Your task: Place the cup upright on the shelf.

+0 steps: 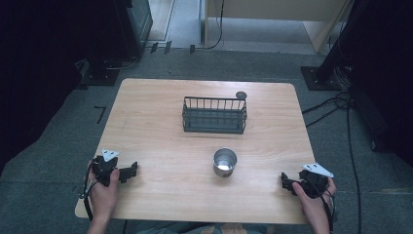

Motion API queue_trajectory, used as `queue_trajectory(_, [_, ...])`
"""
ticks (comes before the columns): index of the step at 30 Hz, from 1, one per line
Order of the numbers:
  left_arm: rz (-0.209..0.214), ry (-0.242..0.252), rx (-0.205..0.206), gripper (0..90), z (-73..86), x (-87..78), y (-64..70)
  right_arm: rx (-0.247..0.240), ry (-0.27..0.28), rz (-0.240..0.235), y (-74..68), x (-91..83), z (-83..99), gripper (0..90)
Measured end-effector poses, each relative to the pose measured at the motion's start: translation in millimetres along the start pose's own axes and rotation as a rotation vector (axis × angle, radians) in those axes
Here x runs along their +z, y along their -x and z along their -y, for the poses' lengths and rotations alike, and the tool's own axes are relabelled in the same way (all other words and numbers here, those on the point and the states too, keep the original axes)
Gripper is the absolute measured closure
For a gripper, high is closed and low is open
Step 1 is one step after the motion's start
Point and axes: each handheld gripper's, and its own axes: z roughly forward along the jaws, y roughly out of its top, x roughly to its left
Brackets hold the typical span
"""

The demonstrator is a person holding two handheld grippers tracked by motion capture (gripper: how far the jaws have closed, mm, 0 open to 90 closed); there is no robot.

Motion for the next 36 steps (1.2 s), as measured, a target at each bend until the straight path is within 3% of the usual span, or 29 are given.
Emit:
queue_trajectory(17, [-0.005, 0.001, -0.006, 0.0, -0.3, 0.3, 0.6, 0.008, 0.014, -0.002, -0.5, -5.3, 3.6, 4.7])
queue_trajectory(22, [-0.006, 0.001, -0.008, 0.0, -0.3, 0.4, 0.8, 0.028, 0.015, -0.042, -2.1, -6.5, 1.2, 5.0])
queue_trajectory(30, [-0.008, 0.000, -0.010, 0.0, -0.4, 0.4, 1.0, -0.007, 0.050, -0.024, -9.5, -15.1, -9.4, 5.0])
queue_trajectory(36, [-0.008, 0.000, -0.010, 0.0, -0.5, 0.4, 1.0, -0.028, 0.071, -0.040, -13.0, -20.1, -15.0, 5.2])
